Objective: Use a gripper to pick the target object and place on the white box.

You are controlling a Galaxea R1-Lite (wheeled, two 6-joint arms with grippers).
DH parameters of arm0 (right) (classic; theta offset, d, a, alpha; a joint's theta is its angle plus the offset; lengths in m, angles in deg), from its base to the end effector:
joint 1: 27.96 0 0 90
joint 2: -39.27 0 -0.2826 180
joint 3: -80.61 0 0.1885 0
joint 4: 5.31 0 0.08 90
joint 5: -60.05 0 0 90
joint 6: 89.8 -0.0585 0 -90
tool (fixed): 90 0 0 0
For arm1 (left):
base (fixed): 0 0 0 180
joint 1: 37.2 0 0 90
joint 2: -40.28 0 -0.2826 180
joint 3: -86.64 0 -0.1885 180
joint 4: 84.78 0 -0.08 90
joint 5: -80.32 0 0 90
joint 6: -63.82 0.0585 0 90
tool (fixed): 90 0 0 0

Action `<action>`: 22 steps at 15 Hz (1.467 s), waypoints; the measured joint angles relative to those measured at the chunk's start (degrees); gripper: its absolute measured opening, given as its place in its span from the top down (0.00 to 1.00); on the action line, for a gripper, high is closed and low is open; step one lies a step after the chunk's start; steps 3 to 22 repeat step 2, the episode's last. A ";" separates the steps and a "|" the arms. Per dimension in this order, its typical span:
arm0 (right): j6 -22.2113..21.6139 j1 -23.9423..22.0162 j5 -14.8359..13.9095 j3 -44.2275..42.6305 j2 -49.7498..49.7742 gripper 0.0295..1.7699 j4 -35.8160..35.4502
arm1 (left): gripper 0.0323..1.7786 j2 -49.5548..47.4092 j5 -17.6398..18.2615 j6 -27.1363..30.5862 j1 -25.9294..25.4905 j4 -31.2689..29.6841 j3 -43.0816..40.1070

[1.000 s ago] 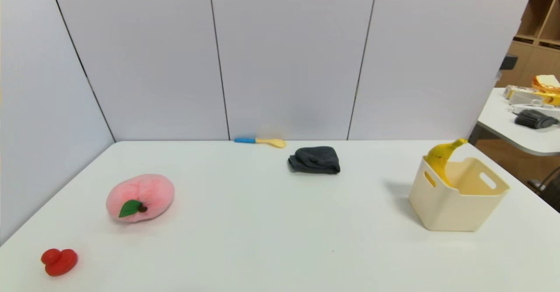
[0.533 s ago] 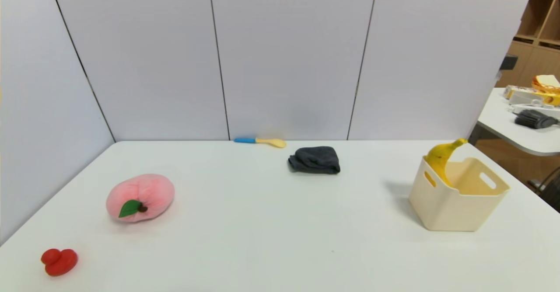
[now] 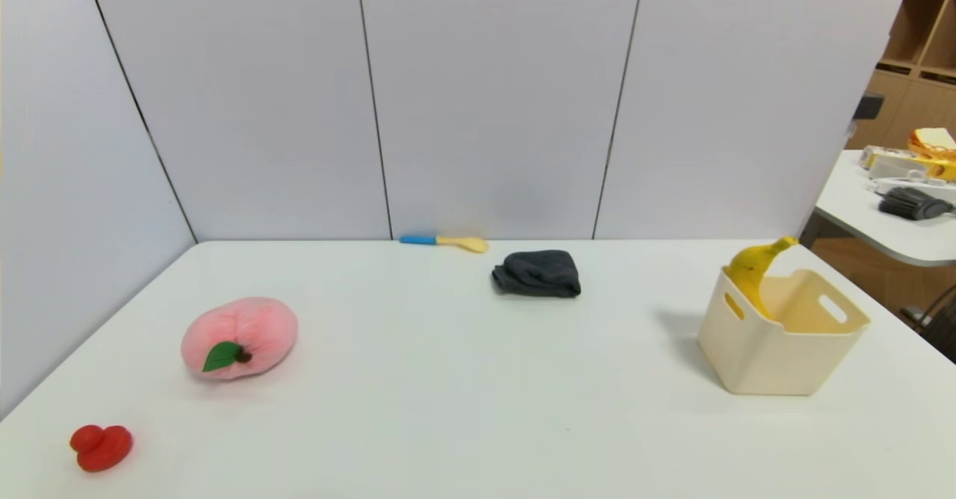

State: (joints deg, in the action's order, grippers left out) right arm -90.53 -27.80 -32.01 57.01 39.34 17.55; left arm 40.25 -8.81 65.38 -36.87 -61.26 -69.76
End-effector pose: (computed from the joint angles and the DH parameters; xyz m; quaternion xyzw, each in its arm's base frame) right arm 0.0285 -0.0020 0.0773 0.0065 -0.0072 -0.0165 0.9998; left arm 0.0286 -0.0011 0.0757 0.0136 -0.0011 -0.0105 0.9999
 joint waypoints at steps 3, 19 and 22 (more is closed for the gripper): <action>0.24 0.00 0.59 0.00 0.00 0.04 -0.02 | 0.05 0.00 0.00 0.00 0.00 0.00 0.00; 0.24 0.00 0.59 0.00 0.00 0.04 -0.02 | 0.05 0.00 0.00 0.00 0.00 0.00 0.00; 0.24 0.00 0.59 0.00 0.00 0.04 -0.02 | 0.05 0.00 0.00 0.00 0.00 0.00 0.00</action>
